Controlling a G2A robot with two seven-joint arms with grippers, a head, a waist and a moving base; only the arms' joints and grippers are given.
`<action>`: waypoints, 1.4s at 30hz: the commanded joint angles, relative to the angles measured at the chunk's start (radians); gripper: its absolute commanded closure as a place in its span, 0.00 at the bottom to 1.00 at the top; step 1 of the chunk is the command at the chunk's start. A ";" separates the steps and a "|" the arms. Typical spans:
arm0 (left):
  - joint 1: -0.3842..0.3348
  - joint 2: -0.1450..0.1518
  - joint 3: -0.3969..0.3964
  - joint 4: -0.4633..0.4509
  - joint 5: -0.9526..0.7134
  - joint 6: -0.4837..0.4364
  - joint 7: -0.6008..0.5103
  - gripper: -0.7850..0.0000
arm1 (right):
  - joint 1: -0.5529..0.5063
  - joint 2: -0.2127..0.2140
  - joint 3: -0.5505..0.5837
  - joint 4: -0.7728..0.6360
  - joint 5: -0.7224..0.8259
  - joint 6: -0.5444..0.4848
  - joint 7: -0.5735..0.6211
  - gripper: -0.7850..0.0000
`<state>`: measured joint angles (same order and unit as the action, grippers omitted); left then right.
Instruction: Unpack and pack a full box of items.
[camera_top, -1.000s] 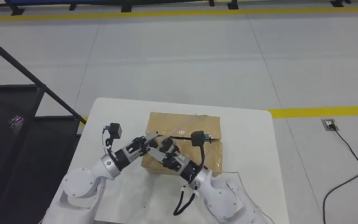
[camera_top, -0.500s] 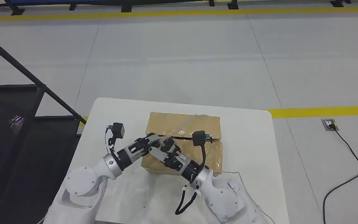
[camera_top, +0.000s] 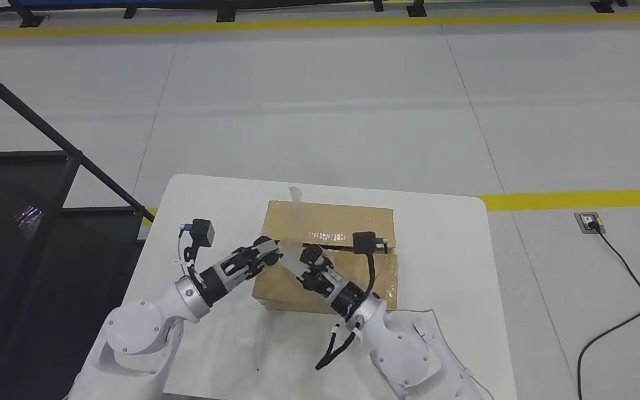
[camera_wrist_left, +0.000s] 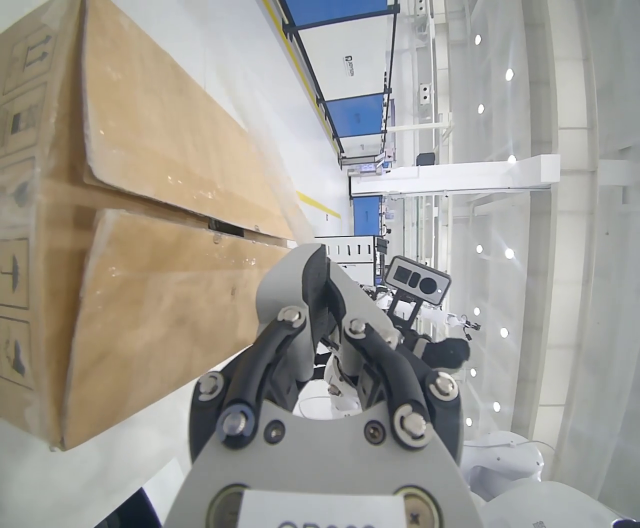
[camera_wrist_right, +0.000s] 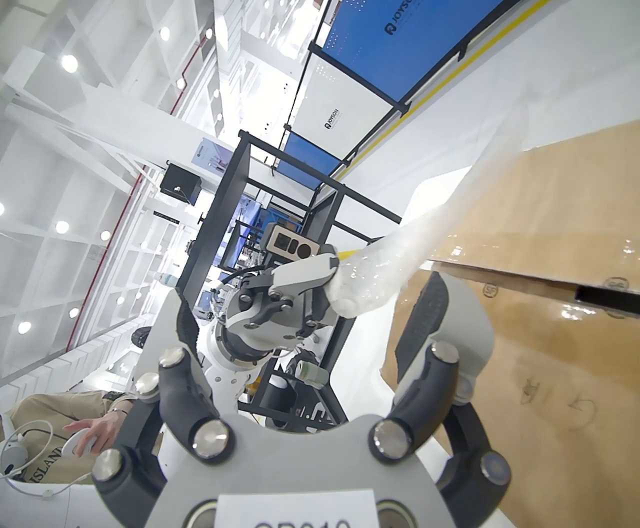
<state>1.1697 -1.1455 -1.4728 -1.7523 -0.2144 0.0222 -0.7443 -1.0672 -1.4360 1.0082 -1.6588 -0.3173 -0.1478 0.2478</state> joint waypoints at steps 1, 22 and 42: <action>0.006 0.003 -0.011 -0.005 0.002 -0.011 -0.012 1.00 | 0.003 0.000 0.010 0.001 0.008 0.023 0.008 0.00; 0.155 0.059 -0.257 -0.176 0.101 -0.167 -0.274 1.00 | 0.107 0.011 0.068 0.073 -0.059 0.146 0.186 0.00; 0.197 0.078 -0.278 -0.171 -0.113 -0.334 -0.459 1.00 | 0.265 0.001 0.116 0.248 0.195 0.203 0.383 0.00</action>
<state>1.3662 -1.0693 -1.7493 -1.9263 -0.3110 -0.3032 -1.1836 -0.8170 -1.4347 1.1217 -1.4357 -0.1497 0.0463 0.5978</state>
